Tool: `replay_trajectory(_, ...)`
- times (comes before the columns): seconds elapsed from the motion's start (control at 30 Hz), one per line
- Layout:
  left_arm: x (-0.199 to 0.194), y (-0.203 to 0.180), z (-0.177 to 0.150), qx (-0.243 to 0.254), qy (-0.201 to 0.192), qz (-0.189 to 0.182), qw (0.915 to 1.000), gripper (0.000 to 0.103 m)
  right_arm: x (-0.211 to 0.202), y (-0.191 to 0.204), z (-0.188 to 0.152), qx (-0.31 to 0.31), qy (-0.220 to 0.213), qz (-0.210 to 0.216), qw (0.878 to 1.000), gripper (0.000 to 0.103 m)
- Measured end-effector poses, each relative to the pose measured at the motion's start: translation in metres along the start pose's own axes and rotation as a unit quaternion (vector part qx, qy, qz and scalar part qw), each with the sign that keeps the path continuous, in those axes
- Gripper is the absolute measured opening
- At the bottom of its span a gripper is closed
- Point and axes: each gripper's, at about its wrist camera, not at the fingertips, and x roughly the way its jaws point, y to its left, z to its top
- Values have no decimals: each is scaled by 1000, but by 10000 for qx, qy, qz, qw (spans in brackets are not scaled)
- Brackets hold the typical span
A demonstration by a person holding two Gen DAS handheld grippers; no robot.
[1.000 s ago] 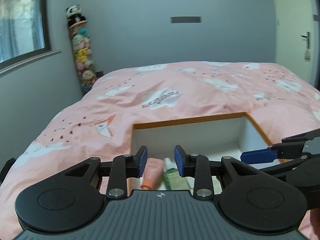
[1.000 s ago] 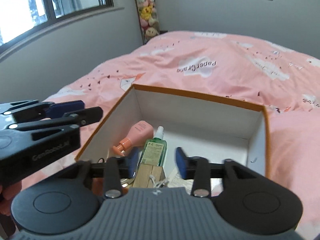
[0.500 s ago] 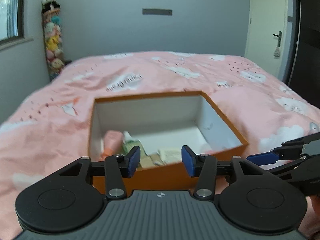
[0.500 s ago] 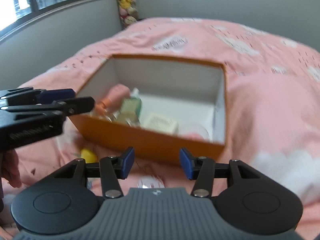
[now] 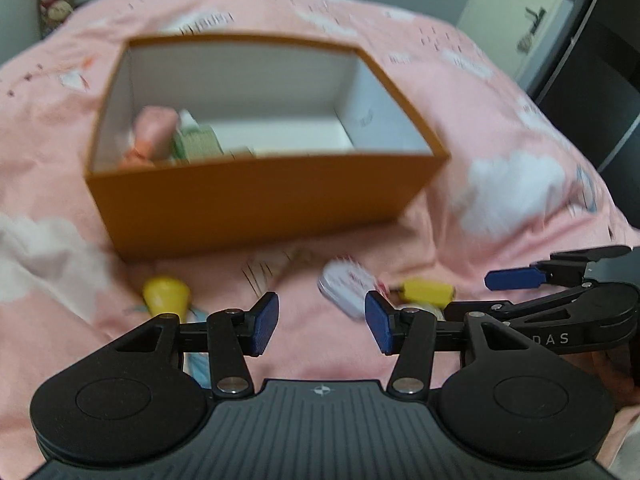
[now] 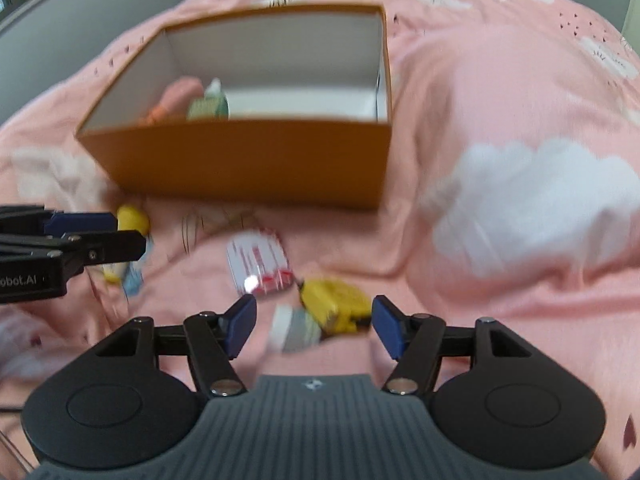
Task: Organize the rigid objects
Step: 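Move both tools back to the remaining items beside the box, then grasp the round white jar with the left tool while the right tool grasps the yellow tape measure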
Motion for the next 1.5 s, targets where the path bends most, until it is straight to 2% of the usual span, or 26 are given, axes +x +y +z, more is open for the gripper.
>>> replay_trajectory(0.2,17,-15,-8,339,471,-64,9983,59,7,-4,-17,-112,340,-1,9994,65)
replay_trajectory(0.33,24,-21,-8,457,512,-473,9965,59,7,-6,-17,-85,320,9,9995,64)
replay_trajectory(0.43,33,-33,-4,730,512,-757,9931,59,7,-8,-13,-179,373,41,9991,55)
replay_trajectory(0.57,55,-48,-2,996,602,-910,9890,59,2,-13,-10,-430,447,-189,9979,48)
replay_trajectory(0.7,75,-53,-4,969,812,-1061,9863,61,8,-27,-13,-207,615,-155,9978,43)
replay_trajectory(0.83,89,-48,-4,775,949,-1002,9874,64,12,-36,-14,-10,644,-96,9979,40)
replay_trajectory(1.07,109,-42,-6,428,1108,-1228,9853,72,16,-45,-12,215,632,10,9978,38)
replay_trajectory(1.13,115,-40,-6,250,1122,-1309,9847,69,17,-47,-12,287,624,45,9976,38)
replay_trajectory(1.2,118,-42,-6,274,1137,-1327,9842,63,19,-47,-12,294,627,52,9976,38)
replay_trajectory(1.3,117,-45,-7,347,1088,-1411,9834,47,19,-47,-12,307,611,60,9976,39)
replay_trajectory(1.5,104,-45,-10,335,941,-1285,9867,47,16,-50,-10,412,522,178,9976,41)
